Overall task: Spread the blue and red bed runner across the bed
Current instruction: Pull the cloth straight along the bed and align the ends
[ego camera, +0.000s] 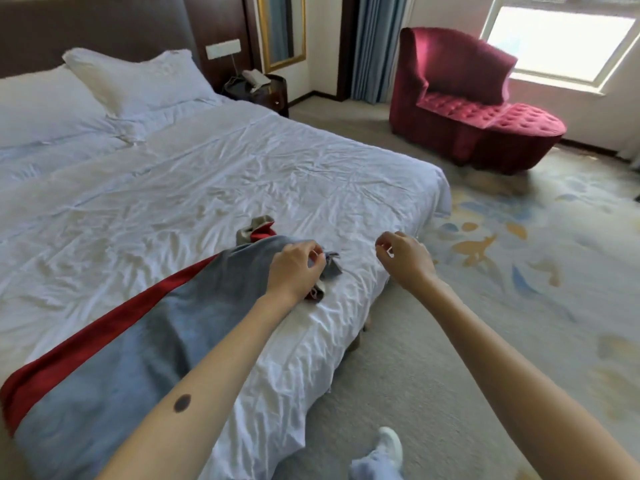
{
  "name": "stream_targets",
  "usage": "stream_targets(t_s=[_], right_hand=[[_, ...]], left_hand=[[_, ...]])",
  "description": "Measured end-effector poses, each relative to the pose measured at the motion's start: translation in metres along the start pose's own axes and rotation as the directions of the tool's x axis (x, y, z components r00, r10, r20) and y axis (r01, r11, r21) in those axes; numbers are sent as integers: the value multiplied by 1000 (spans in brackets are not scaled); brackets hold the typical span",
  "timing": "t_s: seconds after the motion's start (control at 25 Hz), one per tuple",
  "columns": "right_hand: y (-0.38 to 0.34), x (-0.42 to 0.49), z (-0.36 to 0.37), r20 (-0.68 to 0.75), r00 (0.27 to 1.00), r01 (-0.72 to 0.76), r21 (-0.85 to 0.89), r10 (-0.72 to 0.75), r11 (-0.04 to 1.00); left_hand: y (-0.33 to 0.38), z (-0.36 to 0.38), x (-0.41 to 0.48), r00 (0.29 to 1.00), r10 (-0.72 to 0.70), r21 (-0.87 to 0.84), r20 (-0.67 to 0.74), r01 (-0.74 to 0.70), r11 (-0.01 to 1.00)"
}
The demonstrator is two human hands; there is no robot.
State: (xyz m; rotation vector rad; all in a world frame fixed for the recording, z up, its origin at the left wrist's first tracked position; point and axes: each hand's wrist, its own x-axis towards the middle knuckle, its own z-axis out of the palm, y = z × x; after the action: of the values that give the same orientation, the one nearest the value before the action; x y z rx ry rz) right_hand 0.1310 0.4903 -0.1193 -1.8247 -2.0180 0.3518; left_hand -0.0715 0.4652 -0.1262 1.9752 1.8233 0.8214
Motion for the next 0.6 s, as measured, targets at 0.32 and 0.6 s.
stream_targets(t_s=[0.32, 0.6], right_hand=[[129, 137, -34, 18, 993, 118, -26, -118, 993], [193, 246, -10, 212, 948, 255, -60, -237, 965]], left_hand=[[60, 115, 136, 997, -73, -13, -32, 73, 997], [37, 183, 195, 931, -361, -16, -54, 361, 933]])
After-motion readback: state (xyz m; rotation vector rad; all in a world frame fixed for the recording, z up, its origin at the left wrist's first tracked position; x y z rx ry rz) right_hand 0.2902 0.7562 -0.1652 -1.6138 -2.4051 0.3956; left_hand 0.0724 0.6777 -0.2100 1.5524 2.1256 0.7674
